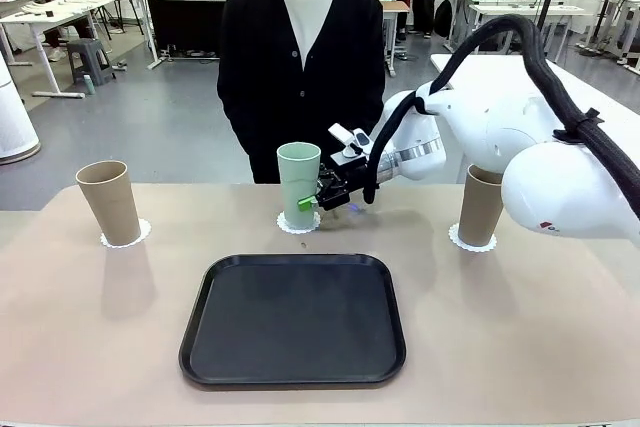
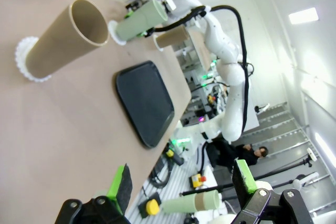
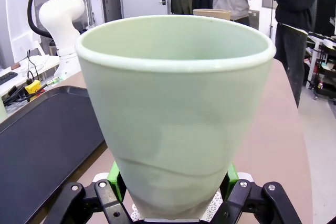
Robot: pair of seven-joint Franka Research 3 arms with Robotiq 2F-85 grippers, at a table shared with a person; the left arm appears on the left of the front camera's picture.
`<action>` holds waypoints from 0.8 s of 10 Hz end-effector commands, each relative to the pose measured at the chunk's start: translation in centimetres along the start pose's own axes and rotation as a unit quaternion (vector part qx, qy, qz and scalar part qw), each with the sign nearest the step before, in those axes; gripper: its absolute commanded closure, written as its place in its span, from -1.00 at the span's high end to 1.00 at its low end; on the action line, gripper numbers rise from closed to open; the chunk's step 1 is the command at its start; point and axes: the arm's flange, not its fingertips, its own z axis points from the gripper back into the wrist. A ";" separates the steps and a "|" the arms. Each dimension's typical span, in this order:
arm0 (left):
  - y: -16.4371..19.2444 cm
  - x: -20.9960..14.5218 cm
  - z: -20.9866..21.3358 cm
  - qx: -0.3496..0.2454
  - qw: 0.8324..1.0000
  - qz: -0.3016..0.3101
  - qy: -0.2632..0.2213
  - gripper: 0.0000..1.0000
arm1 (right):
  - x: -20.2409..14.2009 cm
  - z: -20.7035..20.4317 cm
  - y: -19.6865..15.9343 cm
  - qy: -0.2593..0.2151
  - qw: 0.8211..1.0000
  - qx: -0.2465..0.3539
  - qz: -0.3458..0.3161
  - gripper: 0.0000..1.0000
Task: Place coasters on the table and set cups on them.
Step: Take one Reusable plastic cup from the Flat Tray and place it on a coaster set by the human.
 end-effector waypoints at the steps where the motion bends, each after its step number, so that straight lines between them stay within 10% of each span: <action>1: -0.2 0.0 0.1 0.001 1.000 -0.001 0.000 1.00 | 0.3 0.1 -0.9 0.007 1.000 0.000 -0.013 0.63; 8: -0.2 0.0 0.1 0.001 1.000 -0.001 0.000 1.00 | -0.6 -0.3 -0.5 0.014 0.999 0.019 -0.023 0.63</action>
